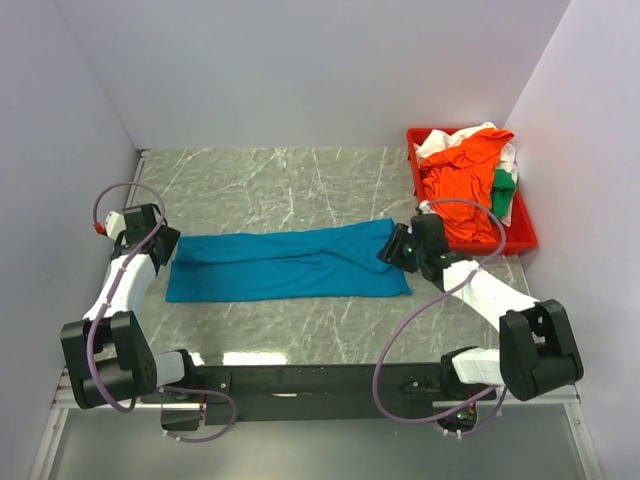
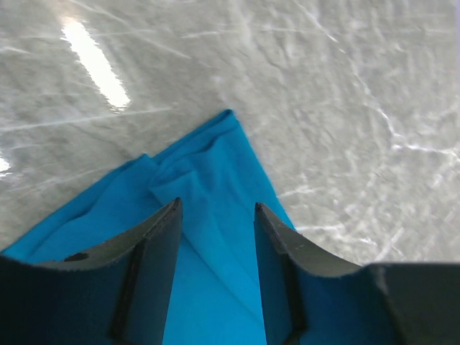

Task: Fold and stack the t-shirts
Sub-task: Fold the tshirt

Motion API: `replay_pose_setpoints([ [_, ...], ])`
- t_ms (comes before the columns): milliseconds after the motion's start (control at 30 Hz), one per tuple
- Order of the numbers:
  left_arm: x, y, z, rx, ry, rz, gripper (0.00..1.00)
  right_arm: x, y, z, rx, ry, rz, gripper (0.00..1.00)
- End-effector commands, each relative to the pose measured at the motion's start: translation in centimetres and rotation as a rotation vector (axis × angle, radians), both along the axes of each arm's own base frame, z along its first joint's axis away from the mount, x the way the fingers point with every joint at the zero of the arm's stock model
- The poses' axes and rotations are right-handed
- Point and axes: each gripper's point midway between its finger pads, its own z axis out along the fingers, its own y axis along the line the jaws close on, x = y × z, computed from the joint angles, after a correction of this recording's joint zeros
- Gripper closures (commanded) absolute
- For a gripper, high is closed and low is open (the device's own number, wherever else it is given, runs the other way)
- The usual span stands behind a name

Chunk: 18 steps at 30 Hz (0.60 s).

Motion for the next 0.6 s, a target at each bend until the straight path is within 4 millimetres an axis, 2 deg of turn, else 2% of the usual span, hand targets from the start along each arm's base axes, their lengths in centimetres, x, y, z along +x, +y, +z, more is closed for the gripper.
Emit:
replay_pose_setpoints([
  [0,1.6,-1.3,2.0,-0.022,-0.090,-0.075,0.50,2.8,1.6,3.7,-0.067,-0.096,0.035,0.49],
  [33,1.9,-1.7,2.2,-0.019,-0.094,-0.096,0.50,3.1,2.3,3.8,-0.096,-0.098,0.048,0.49],
  [100,2.4,-3.1,2.2,-0.015,-0.080,-0.144,0.50,5.0,3.4,4.2,-0.125,-0.098,0.051,0.49],
  [133,2.4,-3.6,2.0,-0.004,-0.064,-0.166,0.50,5.4,4.0,4.0,-0.150,-0.090,0.065,0.49],
  [167,2.5,-4.0,2.0,0.006,-0.056,-0.177,0.50,7.0,4.5,3.7,-0.172,-0.081,0.063,0.49],
  [267,2.7,-5.7,1.8,0.021,-0.047,-0.223,0.50,9.2,6.2,2.5,-0.208,-0.048,0.103,0.49],
  [300,2.7,-6.2,1.6,0.019,-0.040,-0.235,0.50,9.6,6.5,2.1,-0.222,-0.034,0.114,0.49],
  [333,2.7,-6.6,1.4,0.018,-0.036,-0.244,0.50,9.9,7.0,0.6,-0.240,-0.004,0.131,0.49],
  [367,2.8,-7.2,1.4,0.019,-0.040,-0.262,0.50,10.6,8.0,1.1,-0.234,-0.019,0.147,0.49],
  [400,2.7,-7.4,1.1,0.016,-0.033,-0.269,0.50,10.8,8.3,0.9,-0.241,-0.016,0.155,0.49],
  [433,2.7,-7.6,1.0,0.019,-0.029,-0.272,0.50,10.9,8.6,-0.2,-0.256,0.010,0.161,0.49],
  [533,2.6,-7.9,0.5,0.016,-0.022,-0.280,0.51,11.5,10.0,-0.6,-0.279,0.010,0.180,0.48],
  [567,2.6,-8.8,0.4,0.015,-0.023,-0.304,0.51,11.5,10.2,-0.9,-0.283,0.015,0.183,0.47],
])
